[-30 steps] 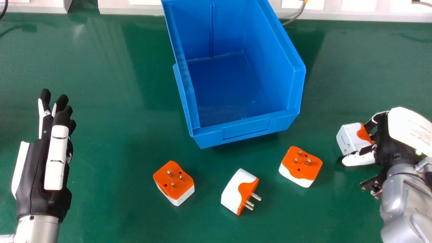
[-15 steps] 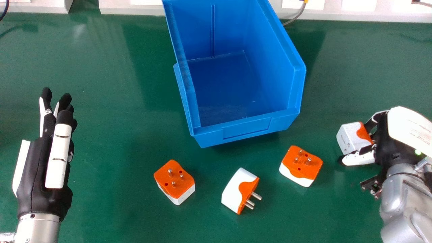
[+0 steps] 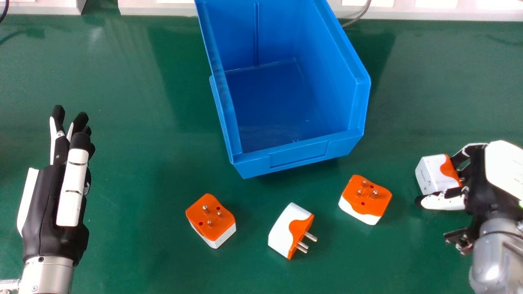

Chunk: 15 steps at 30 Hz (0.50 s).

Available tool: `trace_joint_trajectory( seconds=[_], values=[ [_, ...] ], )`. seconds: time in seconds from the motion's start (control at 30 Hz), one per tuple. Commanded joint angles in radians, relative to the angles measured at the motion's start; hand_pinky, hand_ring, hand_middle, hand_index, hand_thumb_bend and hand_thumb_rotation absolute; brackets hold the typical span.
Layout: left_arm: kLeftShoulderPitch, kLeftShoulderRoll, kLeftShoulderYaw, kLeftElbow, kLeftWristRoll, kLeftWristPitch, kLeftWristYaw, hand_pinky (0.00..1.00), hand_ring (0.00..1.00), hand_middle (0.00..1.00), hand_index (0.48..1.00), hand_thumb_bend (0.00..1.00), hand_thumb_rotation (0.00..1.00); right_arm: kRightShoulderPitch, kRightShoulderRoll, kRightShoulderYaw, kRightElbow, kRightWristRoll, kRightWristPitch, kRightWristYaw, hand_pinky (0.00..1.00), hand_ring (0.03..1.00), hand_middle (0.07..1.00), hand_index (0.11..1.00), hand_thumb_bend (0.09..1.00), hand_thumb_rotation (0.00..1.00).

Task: Pick all objects and put in blue box

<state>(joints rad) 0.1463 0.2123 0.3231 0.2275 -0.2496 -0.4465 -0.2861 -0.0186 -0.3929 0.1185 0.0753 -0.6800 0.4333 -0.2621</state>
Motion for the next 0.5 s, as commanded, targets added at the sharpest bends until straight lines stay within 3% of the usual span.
trace_joint_trajectory(
  seconds=[0.0,0.3,0.47],
  values=[
    [-0.003,0.015,0.011,-0.005,-0.005,-0.012,-0.002,1.0,1.0,1.0,0.995,0.59,0.9,0.023,0.003,-0.034,-0.097,-0.003,-0.029,-0.035,0.07,0.115,0.174,0.469,0.488,0.14],
    [-0.001,0.014,0.011,-0.012,0.0,-0.009,0.005,1.0,1.0,0.99,0.989,0.6,0.91,0.154,0.032,-0.065,-0.355,-0.036,-0.073,-0.05,0.03,0.065,0.109,0.469,0.488,0.14],
    [-0.005,0.015,0.012,-0.005,-0.003,-0.018,-0.001,1.0,1.0,0.99,0.992,0.59,0.91,0.227,0.045,-0.067,-0.506,-0.059,-0.086,-0.012,0.03,0.064,0.109,0.469,0.484,0.14]
  ],
)
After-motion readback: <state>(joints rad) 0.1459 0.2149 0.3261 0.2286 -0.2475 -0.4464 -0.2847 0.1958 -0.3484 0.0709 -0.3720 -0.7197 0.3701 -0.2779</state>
